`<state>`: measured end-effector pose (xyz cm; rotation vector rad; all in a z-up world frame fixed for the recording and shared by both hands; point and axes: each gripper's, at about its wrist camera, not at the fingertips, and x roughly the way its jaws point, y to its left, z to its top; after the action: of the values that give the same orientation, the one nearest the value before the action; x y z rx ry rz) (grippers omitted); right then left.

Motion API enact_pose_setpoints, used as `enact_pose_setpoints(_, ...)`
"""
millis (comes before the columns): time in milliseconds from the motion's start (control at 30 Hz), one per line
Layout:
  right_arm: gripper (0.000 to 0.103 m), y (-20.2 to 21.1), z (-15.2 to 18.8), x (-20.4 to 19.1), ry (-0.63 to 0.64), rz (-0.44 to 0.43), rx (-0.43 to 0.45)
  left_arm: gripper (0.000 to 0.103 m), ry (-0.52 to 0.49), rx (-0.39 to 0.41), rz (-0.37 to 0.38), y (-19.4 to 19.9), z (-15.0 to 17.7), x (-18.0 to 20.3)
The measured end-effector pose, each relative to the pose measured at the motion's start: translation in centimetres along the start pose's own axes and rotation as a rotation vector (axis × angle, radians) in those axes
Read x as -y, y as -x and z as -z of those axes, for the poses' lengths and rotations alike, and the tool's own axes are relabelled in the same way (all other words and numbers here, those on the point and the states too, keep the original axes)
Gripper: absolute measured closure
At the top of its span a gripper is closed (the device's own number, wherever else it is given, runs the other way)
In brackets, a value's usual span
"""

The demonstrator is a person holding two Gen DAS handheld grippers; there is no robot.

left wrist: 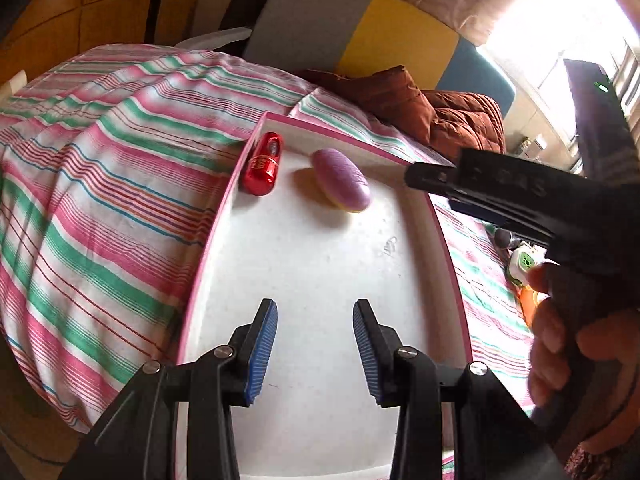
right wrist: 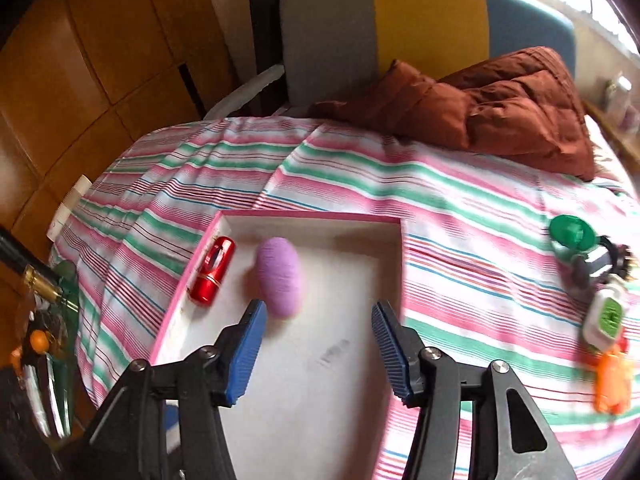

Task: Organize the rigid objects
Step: 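Lower the purple oval into the tray beside the red cylinder, open right tool, then grasp orange cube stack with right tool while left tool approaches yellow scoop piece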

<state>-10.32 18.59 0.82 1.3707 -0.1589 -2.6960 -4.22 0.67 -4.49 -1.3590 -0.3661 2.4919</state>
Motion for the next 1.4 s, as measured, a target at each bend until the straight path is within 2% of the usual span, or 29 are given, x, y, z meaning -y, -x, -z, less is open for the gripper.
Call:
enact_pose_setpoints(200,0.046,2.5,2.2,2.5,-0.001,0.069,0.011,0.064,-0.031,-0.006,0.013,0.1,0.8,1.0)
enact_pose_setpoints(600,0.046,5.2,7.6,10.3,-0.077,0.196,-0.008,0.064,-0.151,0.006,0.082,1.1,2.3,5.2)
enact_pose_setpoints(700,0.046,6.0,8.3,13.0,-0.094,0.267,0.008,0.064,-0.166,0.017,0.088,1.5,2.3,5.8)
enact_pose_setpoints(833,0.046,6.8,7.6,18.3,-0.131,0.413,0.047,0.064,-0.159,0.021,0.085,1.7,2.1,6.1)
enact_pose_setpoints(933,0.046,6.1,7.1,21.9,-0.149,0.486,0.017,0.064,-0.157,0.026,0.085,2.0,2.0,6.4)
enact_pose_setpoints(1033,0.046,4.9,7.1,23.8,-0.150,0.455,-0.026,0.064,-0.181,0.026,0.084,2.2,2.0,6.9)
enact_pose_setpoints(1133,0.046,4.3,7.7,23.2,-0.121,0.407,-0.044,0.064,-0.191,0.028,0.085,2.3,1.9,7.5)
enact_pose_setpoints(1333,0.046,6.0,9.5,19.8,-0.117,0.130,0.028,0.064,-0.215,0.020,0.083,2.1,2.1,8.8)
enact_pose_setpoints(1400,0.046,7.0,9.7,19.5,-0.128,0.083,0.051,0.064,-0.224,0.016,0.085,2.0,2.3,9.2)
